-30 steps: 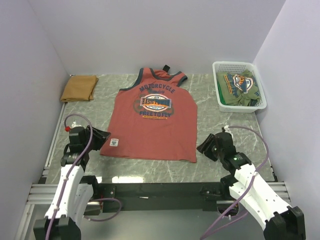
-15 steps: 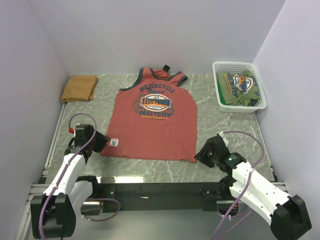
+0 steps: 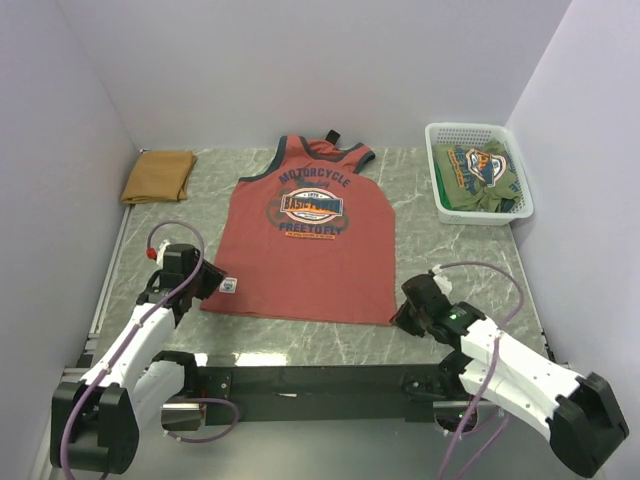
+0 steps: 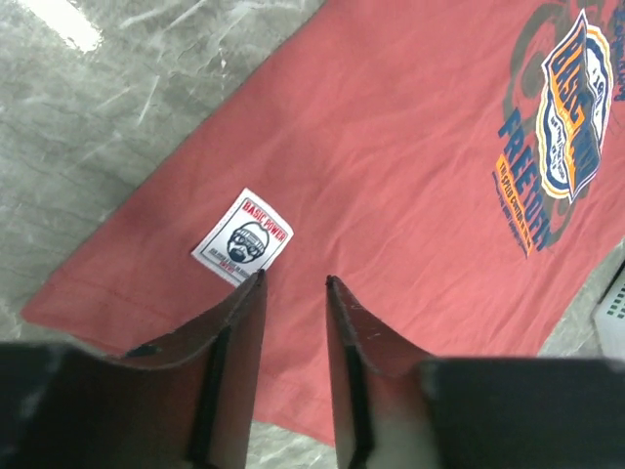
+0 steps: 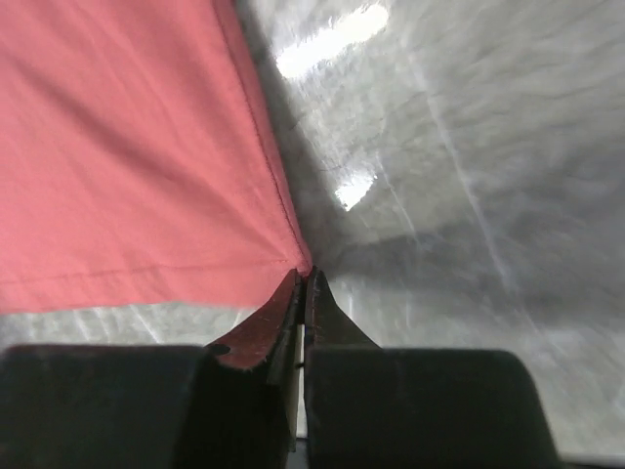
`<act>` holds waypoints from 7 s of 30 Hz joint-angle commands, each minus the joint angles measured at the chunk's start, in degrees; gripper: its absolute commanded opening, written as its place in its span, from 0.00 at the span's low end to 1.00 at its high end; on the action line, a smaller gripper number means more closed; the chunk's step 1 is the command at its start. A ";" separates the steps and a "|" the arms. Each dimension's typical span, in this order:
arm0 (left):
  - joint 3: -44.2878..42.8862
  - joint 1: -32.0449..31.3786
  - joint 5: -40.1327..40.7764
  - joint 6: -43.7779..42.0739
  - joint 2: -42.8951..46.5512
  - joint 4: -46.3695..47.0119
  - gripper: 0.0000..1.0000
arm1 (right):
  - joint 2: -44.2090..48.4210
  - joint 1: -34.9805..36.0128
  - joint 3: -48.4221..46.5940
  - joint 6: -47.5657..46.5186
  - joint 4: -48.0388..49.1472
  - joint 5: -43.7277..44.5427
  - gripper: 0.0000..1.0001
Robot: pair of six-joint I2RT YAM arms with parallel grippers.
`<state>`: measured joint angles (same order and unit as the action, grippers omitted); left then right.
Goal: Fold and stack the tank tops
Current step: Flatten the tank top out, then fold the tank top
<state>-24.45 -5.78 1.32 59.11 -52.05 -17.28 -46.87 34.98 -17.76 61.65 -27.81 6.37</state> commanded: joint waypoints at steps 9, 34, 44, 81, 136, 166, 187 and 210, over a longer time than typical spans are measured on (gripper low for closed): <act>1.06 -10.81 3.51 4.96 -1.73 4.97 0.24 | 14.09 -11.68 -18.44 -8.30 -23.60 6.64 0.01; -45.31 -2.49 1.48 -14.46 -4.10 -15.32 0.47 | -30.17 34.88 -38.81 8.06 -1.20 15.16 0.44; -65.19 4.81 -6.77 -17.36 -9.56 -18.67 0.47 | -65.24 40.34 -73.70 1.02 -3.82 11.30 0.40; -43.42 7.28 -4.93 -13.06 -7.98 -7.79 0.45 | -62.84 42.97 -61.29 -10.84 -2.87 4.81 0.00; -26.07 -2.76 4.82 -7.17 -37.68 2.98 0.00 | -40.92 54.67 -42.61 -4.07 0.38 1.81 0.00; -49.64 -5.37 4.65 -12.09 -48.31 -6.63 0.01 | -41.90 46.67 -37.63 -5.67 14.71 -13.58 0.00; -56.68 -12.94 4.83 -11.83 -57.20 -5.40 0.05 | -36.01 45.44 -22.06 -0.39 19.20 -9.18 0.00; -50.45 -3.02 6.68 -10.51 -42.70 -5.84 0.52 | -41.44 51.76 -47.61 -5.56 -3.74 10.51 0.45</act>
<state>-77.60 -12.27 5.98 46.33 -98.80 -23.92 -82.35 85.30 -60.03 59.00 -30.13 14.57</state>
